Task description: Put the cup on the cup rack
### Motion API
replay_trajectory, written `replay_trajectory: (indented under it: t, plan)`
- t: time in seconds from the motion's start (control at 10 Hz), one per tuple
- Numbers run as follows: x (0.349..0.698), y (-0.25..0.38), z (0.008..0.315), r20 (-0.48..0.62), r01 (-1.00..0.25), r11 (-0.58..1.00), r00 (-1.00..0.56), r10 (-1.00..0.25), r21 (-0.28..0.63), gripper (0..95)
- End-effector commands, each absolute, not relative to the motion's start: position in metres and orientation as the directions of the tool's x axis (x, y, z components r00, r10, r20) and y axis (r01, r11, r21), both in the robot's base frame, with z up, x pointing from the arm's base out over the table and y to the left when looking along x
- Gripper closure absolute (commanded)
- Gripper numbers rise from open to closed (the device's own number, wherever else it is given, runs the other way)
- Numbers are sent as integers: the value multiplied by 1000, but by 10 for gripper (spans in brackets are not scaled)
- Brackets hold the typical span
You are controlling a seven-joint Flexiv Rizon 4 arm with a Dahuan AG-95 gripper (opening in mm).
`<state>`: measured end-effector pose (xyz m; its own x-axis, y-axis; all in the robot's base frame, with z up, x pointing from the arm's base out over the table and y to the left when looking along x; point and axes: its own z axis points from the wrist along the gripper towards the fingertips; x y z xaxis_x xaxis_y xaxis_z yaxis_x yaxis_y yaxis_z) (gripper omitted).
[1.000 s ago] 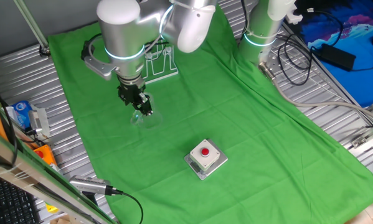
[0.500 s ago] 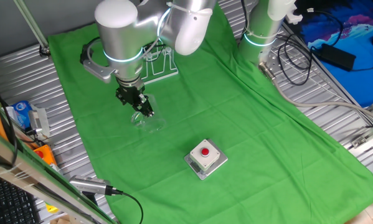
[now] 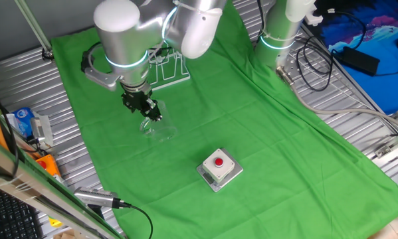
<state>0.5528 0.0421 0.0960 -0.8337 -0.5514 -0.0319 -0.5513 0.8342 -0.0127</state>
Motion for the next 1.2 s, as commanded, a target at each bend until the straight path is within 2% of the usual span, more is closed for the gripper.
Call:
replay_trajectory:
  t: [0.1,0.5,1.2]
  plan:
    - [541,17,111,-31,-592,803,-804,-594,-66,190]
    - [534,-1,116,-40,-618,784,-784,-620,-49,190]
    - [537,-4,106,-91,-674,736,-738,-669,57,190]
